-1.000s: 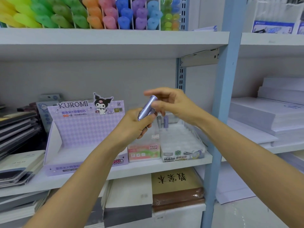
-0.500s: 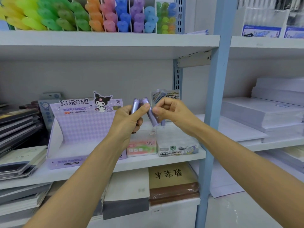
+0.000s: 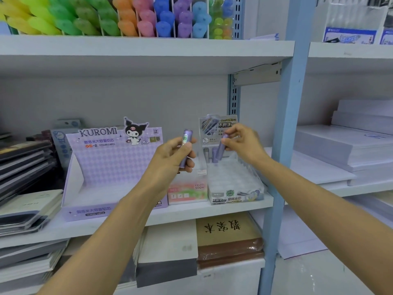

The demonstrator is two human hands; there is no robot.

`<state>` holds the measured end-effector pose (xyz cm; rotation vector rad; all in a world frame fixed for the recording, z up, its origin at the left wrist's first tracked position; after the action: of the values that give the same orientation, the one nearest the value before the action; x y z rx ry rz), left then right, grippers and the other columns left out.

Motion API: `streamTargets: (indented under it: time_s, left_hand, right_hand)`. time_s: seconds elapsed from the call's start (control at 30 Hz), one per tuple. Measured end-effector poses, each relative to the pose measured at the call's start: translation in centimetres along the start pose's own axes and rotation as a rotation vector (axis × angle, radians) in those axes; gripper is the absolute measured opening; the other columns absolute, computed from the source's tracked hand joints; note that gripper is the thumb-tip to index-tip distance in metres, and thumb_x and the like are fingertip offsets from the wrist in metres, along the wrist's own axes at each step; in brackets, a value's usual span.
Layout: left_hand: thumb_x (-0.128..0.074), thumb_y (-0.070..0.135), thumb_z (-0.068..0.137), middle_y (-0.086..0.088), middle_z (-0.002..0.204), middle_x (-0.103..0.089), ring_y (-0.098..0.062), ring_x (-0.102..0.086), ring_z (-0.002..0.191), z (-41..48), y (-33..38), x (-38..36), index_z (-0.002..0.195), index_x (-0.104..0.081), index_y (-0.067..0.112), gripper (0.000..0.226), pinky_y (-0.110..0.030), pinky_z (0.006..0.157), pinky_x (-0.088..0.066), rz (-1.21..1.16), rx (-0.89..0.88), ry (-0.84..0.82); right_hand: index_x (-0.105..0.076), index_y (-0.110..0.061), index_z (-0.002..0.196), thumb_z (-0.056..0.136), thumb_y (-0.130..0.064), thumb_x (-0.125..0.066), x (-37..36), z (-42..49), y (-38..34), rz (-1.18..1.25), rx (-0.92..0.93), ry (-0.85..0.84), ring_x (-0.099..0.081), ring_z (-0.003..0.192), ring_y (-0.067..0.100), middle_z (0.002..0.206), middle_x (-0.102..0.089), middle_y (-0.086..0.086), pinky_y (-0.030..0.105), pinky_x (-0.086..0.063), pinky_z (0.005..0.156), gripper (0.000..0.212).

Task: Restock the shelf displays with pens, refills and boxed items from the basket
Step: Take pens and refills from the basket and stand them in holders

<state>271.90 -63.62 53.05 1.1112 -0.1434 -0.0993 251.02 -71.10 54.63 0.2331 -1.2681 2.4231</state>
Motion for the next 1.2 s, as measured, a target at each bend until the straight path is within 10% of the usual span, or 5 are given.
streamTargets:
  time_s: [0.73, 0.97, 1.2]
  left_hand:
    - [-0.066, 0.016, 0.090, -0.009, 0.086, -0.075, -0.010, -0.061, 0.060, 0.2, -0.3, 0.2, 0.106, -0.060, 0.006, 0.020, -0.020, 0.060, -0.053, -0.019, -0.007, 0.011]
    - [-0.054, 0.025, 0.098, -0.004, 0.093, -0.075, -0.015, -0.067, 0.071, -0.1, 0.1, -0.7, 0.109, -0.064, 0.009, 0.022, -0.026, 0.071, -0.059, 0.057, -0.013, -0.010]
    - [-0.043, 0.030, 0.102, 0.000, 0.084, -0.069, -0.009, -0.063, 0.074, -1.0, 1.0, -3.0, 0.108, -0.068, 0.011, 0.032, -0.027, 0.076, -0.057, 0.071, -0.021, -0.016]
  right_hand:
    - [-0.064, -0.015, 0.090, 0.086, -0.017, -0.072, -3.9, 1.0, 2.7, -0.493, 0.051, -0.124, -0.057, 0.078, 0.015, 0.094, -0.065, 0.001, 0.037, -0.054, 0.074, 0.009]
    - [-0.063, -0.017, 0.121, 0.098, -0.021, -0.055, -2.9, -1.7, -3.3, 0.375, 0.097, -0.296, -0.067, 0.090, 0.016, 0.112, -0.069, 0.006, 0.026, -0.056, 0.072, 0.025]
    - [-0.066, -0.013, 0.117, 0.093, -0.009, -0.061, -2.8, -4.1, -6.9, 0.439, 0.155, -0.426, -0.069, 0.098, 0.016, 0.104, -0.072, 0.001, 0.023, -0.054, 0.083, 0.025]
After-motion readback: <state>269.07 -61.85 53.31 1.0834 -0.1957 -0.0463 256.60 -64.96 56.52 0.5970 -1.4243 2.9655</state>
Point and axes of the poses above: each hand's wrist, its own z-axis towards the middle knuckle, its own x-axis out of the back of the hand, y = z × x, the point moved 8 cm from there along z, towards the middle knuckle
